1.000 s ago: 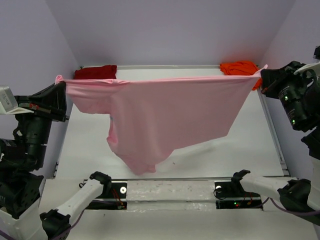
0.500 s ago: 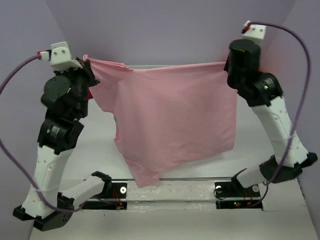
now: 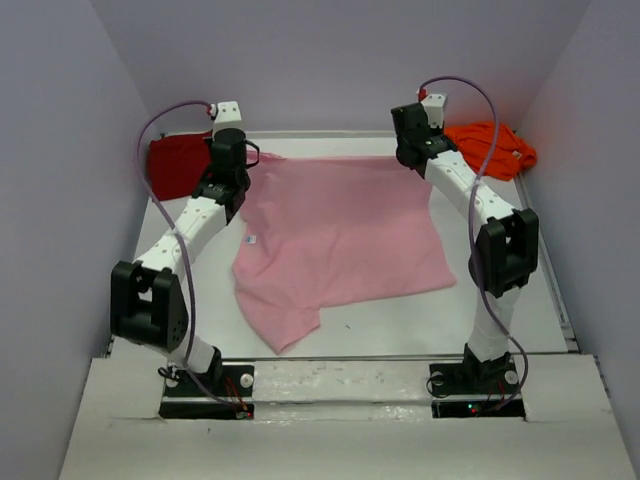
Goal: Fold and stack the t-shirts
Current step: Fold the tshirt
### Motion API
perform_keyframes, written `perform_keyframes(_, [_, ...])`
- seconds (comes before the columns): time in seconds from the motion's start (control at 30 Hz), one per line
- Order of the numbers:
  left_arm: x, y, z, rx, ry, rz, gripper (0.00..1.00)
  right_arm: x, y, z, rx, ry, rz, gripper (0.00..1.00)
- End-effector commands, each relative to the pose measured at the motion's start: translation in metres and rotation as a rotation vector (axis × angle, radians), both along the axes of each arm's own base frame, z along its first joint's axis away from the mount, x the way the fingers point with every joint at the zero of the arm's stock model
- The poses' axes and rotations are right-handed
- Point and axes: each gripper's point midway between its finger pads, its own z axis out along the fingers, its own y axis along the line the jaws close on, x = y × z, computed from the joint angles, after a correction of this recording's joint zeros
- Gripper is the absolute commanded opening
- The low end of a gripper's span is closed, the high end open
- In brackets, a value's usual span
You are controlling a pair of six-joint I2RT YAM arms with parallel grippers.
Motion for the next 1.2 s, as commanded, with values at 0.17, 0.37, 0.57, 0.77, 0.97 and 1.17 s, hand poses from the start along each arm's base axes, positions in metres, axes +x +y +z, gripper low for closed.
perform_keyframes(0.17, [0.058,0.014,-0.039,0.027,-0.054,0.125,0.0,0.064,0.001,-0.044,0.017,-0.079,-0.066,0.0])
perform_keyframes(0.37, [0.079,0.008,-0.091,0.055,0.03,0.126,0.0,0.083,0.009,-0.107,-0.007,0.011,-0.053,0.0])
perform_keyframes(0.57, [0.094,0.009,-0.113,0.07,0.048,0.161,0.0,0.097,0.016,-0.129,0.015,0.007,-0.058,0.0])
perform_keyframes(0.77, [0.112,0.018,-0.106,0.081,0.007,0.213,0.0,0.127,0.022,-0.124,0.013,-0.039,-0.017,0.0])
perform_keyframes(0.97, [0.139,0.008,-0.1,0.075,0.008,0.175,0.0,0.158,0.043,-0.117,0.043,-0.078,0.095,0.0])
perform_keyframes(1.17, [0.142,0.013,-0.079,0.053,-0.02,0.148,0.0,0.157,0.047,-0.115,0.078,-0.067,0.152,0.0])
